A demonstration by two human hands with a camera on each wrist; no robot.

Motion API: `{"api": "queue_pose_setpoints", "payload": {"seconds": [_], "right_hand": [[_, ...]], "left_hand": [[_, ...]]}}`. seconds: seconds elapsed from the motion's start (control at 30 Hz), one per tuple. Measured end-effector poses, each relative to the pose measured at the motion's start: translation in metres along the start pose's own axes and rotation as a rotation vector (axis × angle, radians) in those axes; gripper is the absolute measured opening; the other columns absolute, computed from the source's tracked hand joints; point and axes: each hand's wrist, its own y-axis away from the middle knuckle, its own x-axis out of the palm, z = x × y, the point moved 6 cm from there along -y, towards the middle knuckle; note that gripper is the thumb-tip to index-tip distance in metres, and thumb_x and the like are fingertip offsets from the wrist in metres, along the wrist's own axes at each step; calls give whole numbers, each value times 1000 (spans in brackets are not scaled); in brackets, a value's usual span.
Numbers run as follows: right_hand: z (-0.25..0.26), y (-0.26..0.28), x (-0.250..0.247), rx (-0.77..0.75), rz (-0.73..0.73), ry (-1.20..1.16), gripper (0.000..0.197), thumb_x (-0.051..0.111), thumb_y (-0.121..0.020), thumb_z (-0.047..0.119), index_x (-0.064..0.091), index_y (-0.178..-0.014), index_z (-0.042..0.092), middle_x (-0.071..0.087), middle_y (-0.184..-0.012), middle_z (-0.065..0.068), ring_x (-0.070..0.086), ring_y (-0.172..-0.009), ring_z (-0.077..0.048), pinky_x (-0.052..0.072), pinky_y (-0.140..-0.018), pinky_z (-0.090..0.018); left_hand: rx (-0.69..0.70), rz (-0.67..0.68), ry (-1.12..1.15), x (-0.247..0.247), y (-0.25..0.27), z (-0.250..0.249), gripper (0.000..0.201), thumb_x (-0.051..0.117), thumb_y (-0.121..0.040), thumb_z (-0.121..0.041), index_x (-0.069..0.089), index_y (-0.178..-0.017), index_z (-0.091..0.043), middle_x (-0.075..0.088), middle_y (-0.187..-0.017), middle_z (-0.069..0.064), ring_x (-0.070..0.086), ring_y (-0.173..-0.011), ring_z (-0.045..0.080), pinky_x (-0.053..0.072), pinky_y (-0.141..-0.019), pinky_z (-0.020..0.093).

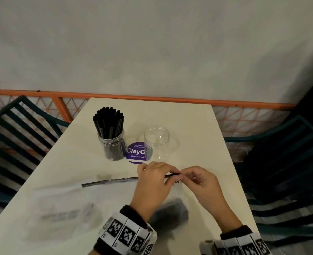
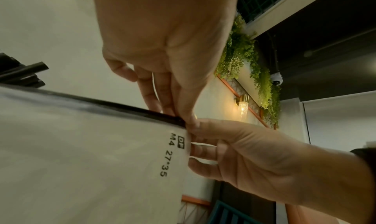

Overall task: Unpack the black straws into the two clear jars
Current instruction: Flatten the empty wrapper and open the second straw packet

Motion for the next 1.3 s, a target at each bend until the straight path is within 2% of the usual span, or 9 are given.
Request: {"api": "queue_pose_setpoints", "payload": {"seconds": [0.27,0.47,0.73,0.8,0.9,1.07,1.13,1.23,1.3], "right_hand": [[5,7,-5,-65,-53,67,18,67,-81,7,67,-79,25,68,-80,4,64,-81,-4,49,-74,-9],[-16,3,-57,92,-249,-79,13,60,-87,12,63,-81,23,66,-87,-2,62,-84,-21,51,-77,-32],[-18,1,-86,98,-322,-148,15,54,-91,12,61,-80,21,52,-57,2,43,-51,-6,41,-52,-19],[-10,0,-74,81,-249,-240,8,56,-88,24,60,-82,22,57,-58,-1,49,-53,-10,44,-51,-22],[-3,-1,-57,61,-149,-287,36,67,-69,53,62,-83,21,64,-67,-5,57,-59,-15,52,-56,-22],[-8,-1,-37,113,-137,-141,18,70,-77,3,58,-85,15,61,-76,-7,57,-63,-17,50,-60,-16],[-17,0,-40,150,-177,-57,25,68,-78,-2,56,-87,18,61,-88,-5,60,-70,-18,48,-60,-11],[-23,0,-51,202,-291,178,20,70,-77,3,60,-84,19,59,-97,-7,63,-76,-14,44,-62,-8],[-24,-2,-51,223,-299,274,13,69,-79,6,66,-85,17,61,-97,-8,62,-78,-17,45,-70,-15]], "left_hand": [[-13,79,-100,1,-1,8,19,49,-90,-36,62,-99,-25,65,-103,-10,52,-101,10,22,-90,29],[-90,-1,-145,-34,5,46,6,60,-85,-29,64,-86,-25,68,-92,-10,58,-94,13,15,-77,27],[-221,-85,-102,-80,8,90,7,60,-85,-11,60,-86,-18,58,-80,-8,54,-68,14,37,-60,21],[-256,-83,28,-77,9,90,11,56,-87,-8,55,-86,-19,57,-80,-9,57,-71,15,39,-57,14],[-254,-47,137,-64,8,82,7,61,-85,-18,54,-82,-19,56,-82,-8,57,-72,14,42,-56,10],[-267,-26,2,-43,8,80,12,65,-82,-25,69,-83,-14,49,-84,-2,48,-75,10,37,-68,12],[-304,-32,-41,-42,11,85,14,66,-81,-14,72,-94,-11,47,-93,1,46,-75,8,40,-79,15],[-358,-71,25,-46,15,90,30,63,-79,-3,68,-106,-16,47,-96,2,48,-75,1,34,-75,1],[-393,-87,172,-46,15,92,31,62,-80,-2,69,-103,-22,53,-91,-2,56,-81,7,41,-77,8]]}}
